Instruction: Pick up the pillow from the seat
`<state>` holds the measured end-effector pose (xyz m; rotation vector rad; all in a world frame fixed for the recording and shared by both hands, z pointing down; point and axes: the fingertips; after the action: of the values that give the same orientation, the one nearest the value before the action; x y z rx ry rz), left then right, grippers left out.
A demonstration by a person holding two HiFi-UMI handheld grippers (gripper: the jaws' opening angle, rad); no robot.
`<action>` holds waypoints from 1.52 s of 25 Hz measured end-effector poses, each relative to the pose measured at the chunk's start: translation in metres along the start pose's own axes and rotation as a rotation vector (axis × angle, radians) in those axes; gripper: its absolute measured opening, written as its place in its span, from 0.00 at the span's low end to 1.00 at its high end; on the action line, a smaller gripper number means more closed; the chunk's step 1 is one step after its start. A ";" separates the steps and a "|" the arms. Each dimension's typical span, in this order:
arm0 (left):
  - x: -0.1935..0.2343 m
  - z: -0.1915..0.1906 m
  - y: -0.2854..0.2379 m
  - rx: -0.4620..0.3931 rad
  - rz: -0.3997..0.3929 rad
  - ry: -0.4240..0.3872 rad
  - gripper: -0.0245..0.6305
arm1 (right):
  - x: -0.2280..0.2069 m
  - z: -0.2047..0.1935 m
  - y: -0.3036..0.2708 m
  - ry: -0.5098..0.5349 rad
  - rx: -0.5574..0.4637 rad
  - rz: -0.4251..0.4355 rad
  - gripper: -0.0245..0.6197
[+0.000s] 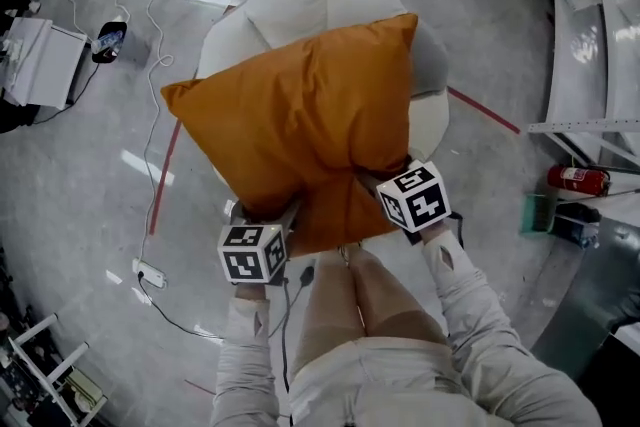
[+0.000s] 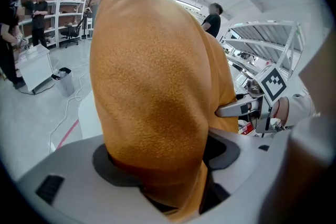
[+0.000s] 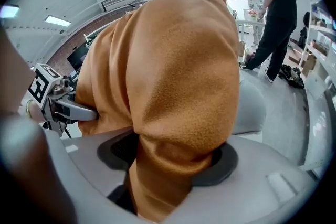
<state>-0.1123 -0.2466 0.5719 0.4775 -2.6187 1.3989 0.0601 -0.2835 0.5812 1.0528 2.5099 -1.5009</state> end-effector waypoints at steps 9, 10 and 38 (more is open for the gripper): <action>-0.031 0.024 0.058 -0.053 0.016 0.020 0.54 | 0.024 0.027 0.062 0.063 -0.022 0.000 0.47; -0.033 0.027 0.064 -0.059 0.018 0.019 0.54 | 0.026 0.031 0.067 0.068 -0.027 0.000 0.47; -0.063 0.065 0.179 -0.200 0.030 -0.011 0.55 | 0.094 0.079 0.167 0.188 -0.132 -0.008 0.47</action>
<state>-0.1116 -0.1942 0.3787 0.4225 -2.7467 1.1275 0.0578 -0.2450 0.3773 1.2158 2.6955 -1.2717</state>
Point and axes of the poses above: the fingertips, and each gripper's own axes: y backward along the fingers, x to its left, z out of its top, and after that the axes turned 6 degrees about z, right-handed
